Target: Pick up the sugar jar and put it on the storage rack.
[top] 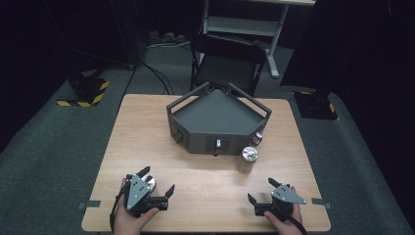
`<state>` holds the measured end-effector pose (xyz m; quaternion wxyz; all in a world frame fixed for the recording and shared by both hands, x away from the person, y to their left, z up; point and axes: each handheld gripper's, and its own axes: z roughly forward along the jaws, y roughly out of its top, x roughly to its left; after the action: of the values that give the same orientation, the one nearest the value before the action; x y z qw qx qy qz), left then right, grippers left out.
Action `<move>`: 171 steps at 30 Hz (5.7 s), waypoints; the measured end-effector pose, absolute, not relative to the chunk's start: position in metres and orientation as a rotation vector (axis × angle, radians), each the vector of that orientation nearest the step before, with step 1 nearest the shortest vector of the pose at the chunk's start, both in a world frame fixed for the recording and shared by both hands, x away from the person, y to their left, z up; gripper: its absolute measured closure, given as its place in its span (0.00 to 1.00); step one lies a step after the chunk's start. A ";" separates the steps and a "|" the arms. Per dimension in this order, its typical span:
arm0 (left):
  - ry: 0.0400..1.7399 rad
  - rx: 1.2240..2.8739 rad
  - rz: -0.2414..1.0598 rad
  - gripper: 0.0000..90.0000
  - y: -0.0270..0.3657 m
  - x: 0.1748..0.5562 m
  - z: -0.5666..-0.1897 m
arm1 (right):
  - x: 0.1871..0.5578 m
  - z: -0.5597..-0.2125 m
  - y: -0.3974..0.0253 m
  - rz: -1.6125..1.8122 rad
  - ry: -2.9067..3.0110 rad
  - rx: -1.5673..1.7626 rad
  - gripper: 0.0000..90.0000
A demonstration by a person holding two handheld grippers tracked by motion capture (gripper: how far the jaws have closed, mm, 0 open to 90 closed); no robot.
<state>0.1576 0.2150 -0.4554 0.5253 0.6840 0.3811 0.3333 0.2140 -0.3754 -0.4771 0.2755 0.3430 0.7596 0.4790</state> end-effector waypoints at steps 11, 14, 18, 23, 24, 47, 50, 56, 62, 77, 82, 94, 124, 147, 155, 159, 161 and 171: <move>0.972 1.618 0.797 0.01 0.232 0.151 -0.469 | 0.214 -0.477 -0.375 1.287 2.038 0.925 0.00; 0.981 1.614 0.796 0.01 0.234 0.148 -0.473 | 0.213 -0.477 -0.375 1.287 2.036 0.925 0.00; 0.992 1.609 0.798 0.01 0.236 0.144 -0.479 | 0.213 -0.477 -0.375 1.285 2.038 0.924 0.00; 0.993 1.604 0.796 0.06 0.238 0.140 -0.484 | 0.213 -0.477 -0.375 1.286 2.038 0.922 0.00; 0.990 1.601 0.792 0.09 0.239 0.140 -0.485 | 0.213 -0.477 -0.375 1.286 2.039 0.921 0.00; 0.993 1.563 0.776 0.38 0.244 0.139 -0.493 | 0.212 -0.477 -0.375 1.278 2.039 0.919 0.00; 0.995 1.561 0.772 0.39 0.245 0.139 -0.493 | 0.213 -0.476 -0.374 1.273 2.042 0.923 0.00; 0.994 1.566 0.767 0.39 0.246 0.140 -0.492 | 0.213 -0.474 -0.374 1.254 2.052 0.927 0.00; 0.999 1.562 0.764 0.39 0.246 0.140 -0.492 | 0.213 -0.474 -0.375 1.253 2.051 0.931 0.00; 1.005 1.565 0.779 0.39 0.240 0.140 -0.490 | 0.213 -0.474 -0.376 1.252 2.050 0.932 0.00; 1.011 1.567 0.771 0.39 0.240 0.142 -0.488 | 0.213 -0.474 -0.376 1.254 2.051 0.932 0.00; 0.991 1.537 0.765 0.39 0.234 0.148 -0.472 | 0.214 -0.474 -0.377 1.257 2.059 0.933 0.00; 0.916 1.494 0.825 0.39 0.207 0.183 -0.415 | 0.215 -0.475 -0.380 1.275 2.055 0.940 0.00; 0.900 1.456 0.826 0.39 0.187 0.216 -0.392 | 0.216 -0.471 -0.384 1.247 2.062 0.968 0.00; 0.897 1.453 0.829 0.39 0.183 0.230 -0.383 | 0.216 -0.471 -0.384 1.243 2.070 0.958 0.00; 0.897 1.456 0.830 0.39 0.180 0.238 -0.379 | 0.216 -0.471 -0.384 1.246 2.070 0.956 0.00; 0.900 1.452 0.818 0.39 0.181 0.242 -0.378 | 0.217 -0.471 -0.385 1.247 2.071 0.955 0.00; 0.895 1.454 0.813 0.39 0.171 0.267 -0.368 | 0.217 -0.471 -0.385 1.248 2.071 0.951 0.00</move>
<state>0.2672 0.1707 -0.3684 0.5854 0.6232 0.3837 0.3488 0.2168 -0.3850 -0.4714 0.2681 0.3527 0.7679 0.4627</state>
